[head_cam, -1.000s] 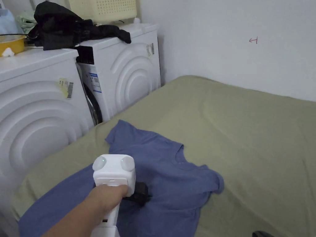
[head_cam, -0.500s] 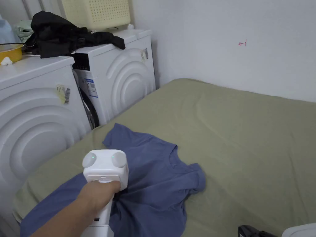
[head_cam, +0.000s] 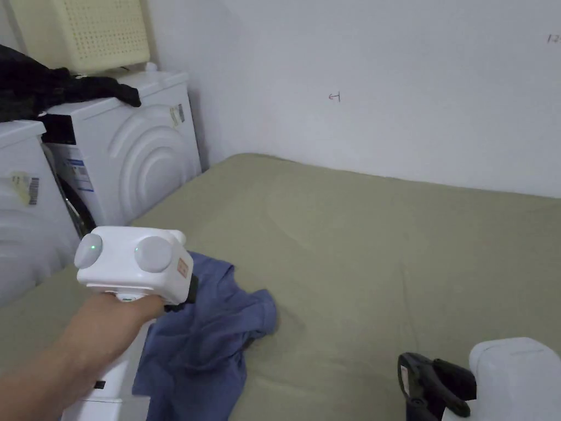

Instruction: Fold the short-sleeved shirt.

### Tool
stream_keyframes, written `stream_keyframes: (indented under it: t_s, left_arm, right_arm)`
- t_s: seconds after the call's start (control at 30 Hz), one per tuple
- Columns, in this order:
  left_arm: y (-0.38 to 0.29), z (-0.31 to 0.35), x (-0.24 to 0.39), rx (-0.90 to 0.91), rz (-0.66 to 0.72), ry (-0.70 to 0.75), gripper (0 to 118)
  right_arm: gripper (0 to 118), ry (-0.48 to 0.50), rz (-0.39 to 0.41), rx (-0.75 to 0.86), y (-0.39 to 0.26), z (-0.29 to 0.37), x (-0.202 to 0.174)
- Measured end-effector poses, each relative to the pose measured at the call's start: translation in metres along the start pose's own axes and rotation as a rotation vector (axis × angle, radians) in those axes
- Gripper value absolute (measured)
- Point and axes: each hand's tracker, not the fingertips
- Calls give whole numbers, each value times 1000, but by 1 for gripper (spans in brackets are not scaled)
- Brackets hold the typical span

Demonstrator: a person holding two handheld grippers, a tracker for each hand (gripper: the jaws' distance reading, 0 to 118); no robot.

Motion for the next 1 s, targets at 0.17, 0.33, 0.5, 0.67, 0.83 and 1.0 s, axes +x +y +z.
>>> stream_keyframes:
  t_s: [0.17, 0.33, 0.5, 0.67, 0.83, 1.0]
  left_arm:
    - [19, 40, 87, 94, -188, -165, 0]
    - [22, 23, 83, 40, -128, -76, 0]
    - [12, -8, 30, -39, -100, 94, 0]
    - [-10, -54, -53, -162, 4, 228, 106]
    - [-19, -85, -82, -228, -6, 258, 111]
    - [-22, -175, -109, -286, 15, 295, 111]
  right_arm:
    - [2, -83, -28, 24, -3, 42, 32]
    - [2, -139, -28, 45, -10, 75, 53]
    - [2, -141, -35, 58, -10, 79, 58]
    - [2, -77, -31, 31, -13, 56, 49]
    - [2, -52, -10, -20, -20, 22, 36]
    - [2, -35, 9, -63, -22, -5, 30]
